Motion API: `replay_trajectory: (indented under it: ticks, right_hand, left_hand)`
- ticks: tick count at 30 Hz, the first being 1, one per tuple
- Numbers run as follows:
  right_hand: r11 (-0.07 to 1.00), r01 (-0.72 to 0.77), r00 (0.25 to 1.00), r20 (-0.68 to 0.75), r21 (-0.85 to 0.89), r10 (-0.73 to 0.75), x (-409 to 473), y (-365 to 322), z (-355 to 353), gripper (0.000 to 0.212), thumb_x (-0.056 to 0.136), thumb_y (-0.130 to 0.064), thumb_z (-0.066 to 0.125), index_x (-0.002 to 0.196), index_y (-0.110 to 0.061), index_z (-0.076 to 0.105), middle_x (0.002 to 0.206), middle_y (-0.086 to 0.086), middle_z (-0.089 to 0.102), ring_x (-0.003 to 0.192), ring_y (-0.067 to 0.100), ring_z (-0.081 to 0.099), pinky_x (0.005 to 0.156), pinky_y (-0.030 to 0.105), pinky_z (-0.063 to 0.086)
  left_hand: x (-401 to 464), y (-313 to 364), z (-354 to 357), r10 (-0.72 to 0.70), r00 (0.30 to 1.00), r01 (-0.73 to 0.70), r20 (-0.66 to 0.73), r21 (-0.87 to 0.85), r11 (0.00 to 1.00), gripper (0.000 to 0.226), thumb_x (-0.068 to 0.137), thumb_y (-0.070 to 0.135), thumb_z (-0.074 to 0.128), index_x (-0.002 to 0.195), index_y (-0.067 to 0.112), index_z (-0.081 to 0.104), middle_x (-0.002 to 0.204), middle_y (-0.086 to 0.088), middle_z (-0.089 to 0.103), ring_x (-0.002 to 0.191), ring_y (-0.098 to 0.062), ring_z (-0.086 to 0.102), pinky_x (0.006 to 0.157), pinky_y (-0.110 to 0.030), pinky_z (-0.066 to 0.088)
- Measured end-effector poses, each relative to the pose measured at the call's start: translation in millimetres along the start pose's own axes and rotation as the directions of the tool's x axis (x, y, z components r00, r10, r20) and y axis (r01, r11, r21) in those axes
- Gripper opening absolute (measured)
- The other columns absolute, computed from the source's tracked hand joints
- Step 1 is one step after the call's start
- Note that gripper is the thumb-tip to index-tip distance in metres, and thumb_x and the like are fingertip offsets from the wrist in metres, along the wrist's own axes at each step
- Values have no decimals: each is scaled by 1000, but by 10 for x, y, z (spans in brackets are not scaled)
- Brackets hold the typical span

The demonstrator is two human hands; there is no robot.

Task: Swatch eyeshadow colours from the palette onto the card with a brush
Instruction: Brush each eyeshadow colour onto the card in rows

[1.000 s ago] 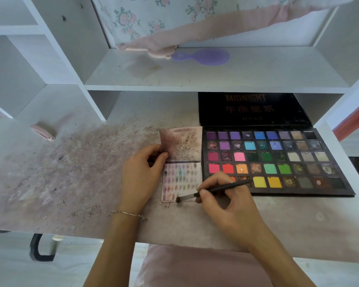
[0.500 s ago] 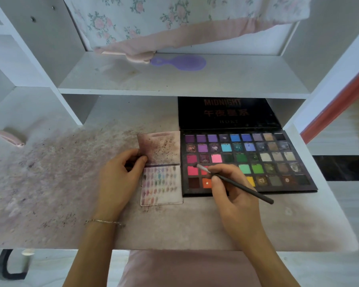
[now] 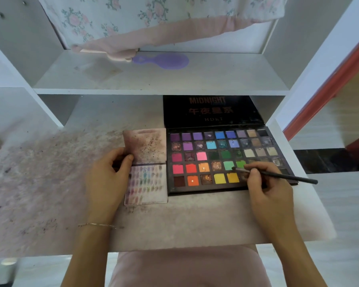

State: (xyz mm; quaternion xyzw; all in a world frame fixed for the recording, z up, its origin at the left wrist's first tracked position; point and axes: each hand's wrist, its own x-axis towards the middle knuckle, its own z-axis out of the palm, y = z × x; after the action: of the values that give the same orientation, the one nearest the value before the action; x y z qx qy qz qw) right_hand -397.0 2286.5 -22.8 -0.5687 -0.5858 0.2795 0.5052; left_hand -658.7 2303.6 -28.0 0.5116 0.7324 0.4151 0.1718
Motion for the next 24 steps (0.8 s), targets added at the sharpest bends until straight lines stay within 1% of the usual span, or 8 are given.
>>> replay_trajectory:
  ticks: [4, 6, 10, 15, 17, 19, 21, 24]
  right_hand:
    - [999, 8, 1000, -21, -33, -9, -18, -28, 6, 17, 81, -18, 44, 75, -33, 49, 71, -13, 59, 74, -11, 58, 54, 0, 40]
    - [999, 20, 1000, 4, -50, -20, -21, -24, 9, 21, 82, -15, 46, 74, -34, 49, 70, -14, 59, 74, -11, 58, 55, 0, 40]
    - [993, 28, 997, 74, -114, -19, -26, 1, 18, 37, 86, 0, 51, 71, -34, 48, 69, -16, 57, 75, -12, 57, 55, 0, 41]
    - [993, 38, 997, 66, -111, -31, -16, -9, 10, 37, 87, 1, 50, 71, -33, 47, 70, -16, 56, 77, -16, 55, 55, -1, 40]
    - [992, 40, 996, 80, -118, -30, -13, -14, 18, 39, 87, 3, 50, 73, -34, 46, 71, -16, 55, 79, -16, 55, 56, -1, 40]
    - [993, 33, 997, 76, -117, -24, -12, -30, 25, 33, 86, -5, 51, 71, -33, 46, 67, -15, 55, 75, -13, 56, 54, 0, 40]
    - [994, 29, 998, 55, -107, -23, -12, -46, 19, 21, 80, -15, 46, 69, -33, 46, 64, -15, 55, 70, -10, 57, 52, 1, 39]
    - [994, 41, 998, 52, -102, -36, -12, -43, 19, 23, 81, -13, 47, 72, -35, 47, 69, -15, 56, 75, -10, 57, 56, 1, 40]
  left_hand:
    - [-15, -25, -10, 29, 1000, -29, -11, 8, 1000, 21, 88, 17, 56, 106, 15, 66, 87, 10, 60, 70, 4, 51, 64, -12, 35]
    - [-17, -20, -9, 28, 1000, -28, -12, 13, 1000, 21, 88, 16, 56, 107, 15, 65, 87, 10, 60, 69, 4, 51, 63, -10, 34]
    - [-22, -15, -9, 31, 999, -31, -8, 20, 999, 20, 88, 17, 56, 105, 15, 66, 85, 11, 59, 70, 7, 50, 62, -12, 34]
    - [-32, -10, -14, 26, 1000, -26, -1, 2, 1000, 20, 88, 17, 55, 106, 15, 65, 87, 7, 61, 71, 0, 51, 64, -16, 36]
    - [-33, -6, -14, 35, 999, -35, -1, 8, 999, 21, 88, 16, 56, 106, 14, 65, 87, 7, 60, 71, -1, 51, 64, -15, 36]
    - [-37, -2, -19, 37, 999, -37, -1, 19, 999, 21, 88, 16, 56, 107, 13, 65, 87, 7, 60, 74, -8, 53, 64, -18, 37]
    - [-36, 0, -22, 30, 1000, -30, 3, 28, 999, 21, 88, 16, 56, 107, 13, 65, 88, 6, 60, 79, -13, 55, 70, -25, 39]
    - [-36, 2, -26, 30, 1000, -30, 5, 28, 999, 21, 88, 16, 56, 107, 12, 65, 88, 5, 60, 81, -14, 55, 74, -27, 38]
